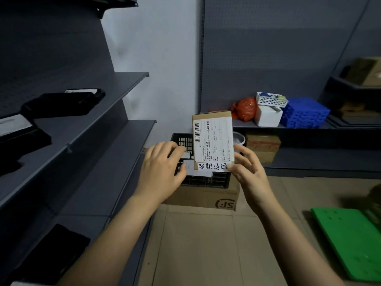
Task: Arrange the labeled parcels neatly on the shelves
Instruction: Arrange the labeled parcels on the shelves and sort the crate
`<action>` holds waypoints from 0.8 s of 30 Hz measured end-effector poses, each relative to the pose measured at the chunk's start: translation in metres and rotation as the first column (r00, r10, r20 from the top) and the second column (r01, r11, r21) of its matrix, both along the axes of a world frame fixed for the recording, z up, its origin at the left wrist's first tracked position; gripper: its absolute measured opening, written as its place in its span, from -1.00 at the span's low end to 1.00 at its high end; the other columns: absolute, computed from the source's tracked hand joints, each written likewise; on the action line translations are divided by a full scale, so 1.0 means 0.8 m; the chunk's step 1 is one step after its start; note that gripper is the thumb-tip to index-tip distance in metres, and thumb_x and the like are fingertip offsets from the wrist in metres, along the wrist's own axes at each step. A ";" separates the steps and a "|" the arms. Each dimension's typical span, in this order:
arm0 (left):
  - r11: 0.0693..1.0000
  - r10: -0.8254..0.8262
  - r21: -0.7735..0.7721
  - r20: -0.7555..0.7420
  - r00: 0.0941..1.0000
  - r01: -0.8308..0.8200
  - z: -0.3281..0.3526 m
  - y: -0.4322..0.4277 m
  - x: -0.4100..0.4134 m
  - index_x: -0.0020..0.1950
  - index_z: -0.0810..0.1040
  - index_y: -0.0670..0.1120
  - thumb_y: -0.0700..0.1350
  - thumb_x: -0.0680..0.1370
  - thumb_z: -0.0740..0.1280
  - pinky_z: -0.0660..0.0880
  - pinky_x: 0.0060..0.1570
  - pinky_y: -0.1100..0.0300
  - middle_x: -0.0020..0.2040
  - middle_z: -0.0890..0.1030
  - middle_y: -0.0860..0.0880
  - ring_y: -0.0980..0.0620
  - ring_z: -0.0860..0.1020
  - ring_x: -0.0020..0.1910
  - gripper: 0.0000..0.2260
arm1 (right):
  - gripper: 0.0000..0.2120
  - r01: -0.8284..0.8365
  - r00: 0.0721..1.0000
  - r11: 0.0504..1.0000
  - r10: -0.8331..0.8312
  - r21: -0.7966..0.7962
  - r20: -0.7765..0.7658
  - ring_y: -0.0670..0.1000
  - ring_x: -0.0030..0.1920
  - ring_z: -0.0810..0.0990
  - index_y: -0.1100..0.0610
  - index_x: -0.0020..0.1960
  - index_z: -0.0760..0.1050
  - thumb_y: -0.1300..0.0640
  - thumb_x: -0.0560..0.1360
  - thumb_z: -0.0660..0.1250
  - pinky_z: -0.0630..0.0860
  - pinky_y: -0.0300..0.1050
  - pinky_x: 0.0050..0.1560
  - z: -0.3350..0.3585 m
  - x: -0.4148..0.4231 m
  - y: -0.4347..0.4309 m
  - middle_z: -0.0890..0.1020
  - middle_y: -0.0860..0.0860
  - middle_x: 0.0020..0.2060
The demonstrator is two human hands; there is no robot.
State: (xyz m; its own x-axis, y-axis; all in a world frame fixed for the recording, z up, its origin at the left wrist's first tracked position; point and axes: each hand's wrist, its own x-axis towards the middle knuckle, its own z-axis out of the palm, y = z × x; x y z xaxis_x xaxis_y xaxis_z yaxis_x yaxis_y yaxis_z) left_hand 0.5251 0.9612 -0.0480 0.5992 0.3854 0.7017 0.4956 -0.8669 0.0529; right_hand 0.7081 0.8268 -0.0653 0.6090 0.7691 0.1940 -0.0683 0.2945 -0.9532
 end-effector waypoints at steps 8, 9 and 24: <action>0.997 -0.072 -0.004 -0.023 0.997 0.072 0.013 0.155 0.095 0.10 0.57 -0.11 -0.15 0.41 0.47 0.45 0.10 -0.03 -0.01 0.56 -0.06 -0.09 0.52 0.02 -0.72 | -0.46 0.070 0.997 0.997 -0.071 -0.030 -0.016 0.03 0.18 0.62 -0.02 0.22 0.53 0.17 0.25 0.49 0.53 0.00 0.17 0.001 0.080 0.135 0.66 0.03 0.12; 0.997 -0.075 -0.013 -0.026 0.997 0.074 0.012 0.171 0.107 0.11 0.57 -0.12 -0.15 0.42 0.46 0.45 0.10 -0.03 -0.01 0.56 -0.06 -0.10 0.52 0.01 -0.72 | -0.46 0.078 0.997 0.996 -0.079 -0.040 -0.018 0.02 0.17 0.62 -0.03 0.21 0.54 0.15 0.23 0.49 0.53 0.02 0.19 -0.001 0.090 0.148 0.67 0.02 0.12; 0.996 -0.017 -0.087 -0.046 0.999 0.013 -0.042 0.364 0.350 0.13 0.57 -0.10 -0.13 0.43 0.44 0.42 0.11 0.00 0.02 0.55 -0.03 -0.05 0.48 0.03 -0.72 | -0.47 0.013 0.997 0.993 -0.022 -0.114 -0.074 0.01 0.18 0.62 -0.01 0.23 0.53 0.17 0.28 0.50 0.54 -0.09 0.09 -0.058 0.339 0.354 0.65 0.04 0.16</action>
State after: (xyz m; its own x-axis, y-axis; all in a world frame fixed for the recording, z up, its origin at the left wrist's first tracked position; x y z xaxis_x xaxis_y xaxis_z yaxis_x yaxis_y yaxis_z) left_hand 0.8048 1.2526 -0.0816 0.6368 0.4339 0.6373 0.4862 -0.8675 0.1049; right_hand 0.9794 1.1102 -0.1115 0.6322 0.7725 0.0591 -0.1367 0.1863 -0.9729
